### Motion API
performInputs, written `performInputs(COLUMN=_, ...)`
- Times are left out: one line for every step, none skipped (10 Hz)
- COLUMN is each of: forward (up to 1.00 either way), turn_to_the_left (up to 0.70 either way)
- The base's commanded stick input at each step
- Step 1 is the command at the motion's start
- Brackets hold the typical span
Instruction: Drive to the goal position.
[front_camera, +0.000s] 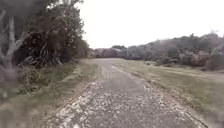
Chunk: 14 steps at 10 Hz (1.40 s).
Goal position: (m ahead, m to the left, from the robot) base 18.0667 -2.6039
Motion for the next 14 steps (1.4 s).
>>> performInputs(forward=0.60, turn_to_the_left=0.00)
performInputs(forward=0.60, turn_to_the_left=0.00)
performInputs(forward=0.60, turn_to_the_left=0.00)
performInputs(forward=0.60, turn_to_the_left=0.00)
performInputs(forward=0.60, turn_to_the_left=0.00)
performInputs(forward=0.60, turn_to_the_left=-0.11)
performInputs(forward=0.60, turn_to_the_left=-0.08)
performInputs(forward=0.60, turn_to_the_left=-0.03)
performInputs(forward=0.60, turn_to_the_left=0.00)
performInputs(forward=0.60, turn_to_the_left=0.00)
performInputs(forward=0.60, turn_to_the_left=0.00)
performInputs(forward=0.60, turn_to_the_left=0.00)
performInputs(forward=0.60, turn_to_the_left=0.00)
performInputs(forward=0.60, turn_to_the_left=0.00)
